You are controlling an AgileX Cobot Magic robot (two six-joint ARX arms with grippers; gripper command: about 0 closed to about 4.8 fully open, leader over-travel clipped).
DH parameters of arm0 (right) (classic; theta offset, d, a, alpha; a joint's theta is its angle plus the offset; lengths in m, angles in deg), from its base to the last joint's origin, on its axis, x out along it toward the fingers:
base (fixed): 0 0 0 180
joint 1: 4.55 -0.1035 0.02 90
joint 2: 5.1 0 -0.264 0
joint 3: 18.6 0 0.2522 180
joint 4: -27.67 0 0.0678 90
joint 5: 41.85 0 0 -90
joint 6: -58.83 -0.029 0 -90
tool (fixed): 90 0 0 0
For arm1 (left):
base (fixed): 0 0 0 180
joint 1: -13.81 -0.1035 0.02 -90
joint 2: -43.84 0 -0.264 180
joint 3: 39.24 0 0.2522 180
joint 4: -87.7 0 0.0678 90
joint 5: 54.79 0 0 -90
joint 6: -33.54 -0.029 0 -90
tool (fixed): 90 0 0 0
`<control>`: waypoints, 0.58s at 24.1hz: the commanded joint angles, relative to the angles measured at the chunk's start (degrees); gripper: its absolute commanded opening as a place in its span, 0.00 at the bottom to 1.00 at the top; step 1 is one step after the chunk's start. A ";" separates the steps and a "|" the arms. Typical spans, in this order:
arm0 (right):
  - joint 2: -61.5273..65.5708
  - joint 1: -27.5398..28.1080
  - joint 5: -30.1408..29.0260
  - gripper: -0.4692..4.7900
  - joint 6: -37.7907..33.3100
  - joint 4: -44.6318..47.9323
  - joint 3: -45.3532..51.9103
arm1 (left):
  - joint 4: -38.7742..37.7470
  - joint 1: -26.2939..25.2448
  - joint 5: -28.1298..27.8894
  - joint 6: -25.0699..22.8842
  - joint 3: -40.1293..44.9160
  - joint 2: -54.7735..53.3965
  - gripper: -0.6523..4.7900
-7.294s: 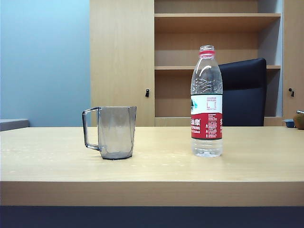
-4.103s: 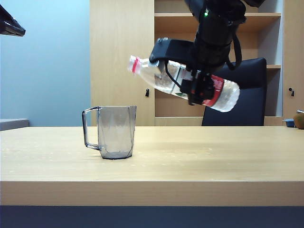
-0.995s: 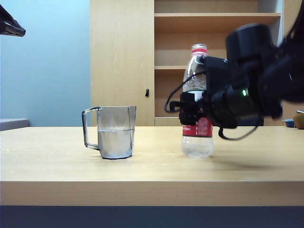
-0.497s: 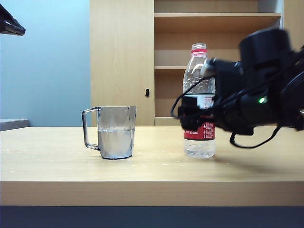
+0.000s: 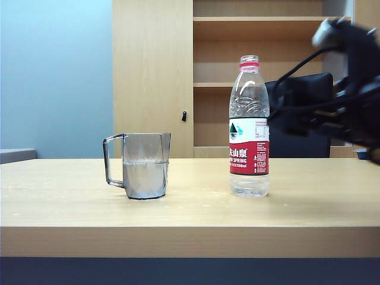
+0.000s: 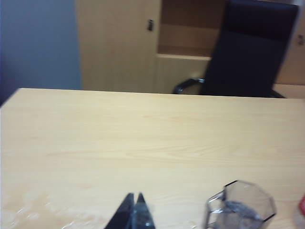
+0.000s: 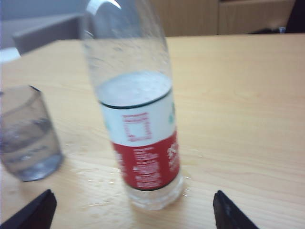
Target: Pick up the mineral water bottle on the table and pour water into the mug until it's half full.
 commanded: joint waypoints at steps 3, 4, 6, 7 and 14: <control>-8.22 -4.15 -0.31 0.36 -0.02 1.07 3.74 | -0.04 0.09 0.24 -3.32 5.16 6.38 0.12; -10.05 -5.20 -0.31 0.19 -0.02 1.03 4.37 | -0.13 0.09 0.17 -3.21 6.19 7.30 0.12; -12.90 -6.73 -0.31 0.08 -0.02 1.14 5.22 | -0.11 -0.04 0.04 -3.21 8.52 9.31 0.12; -14.67 -7.74 -0.31 0.08 -0.02 1.07 5.70 | -0.11 -0.02 0.07 -3.21 9.55 10.21 0.12; -24.06 -13.86 -0.09 0.08 0.00 0.98 6.82 | -0.02 0.00 0.20 -2.25 15.43 18.03 0.12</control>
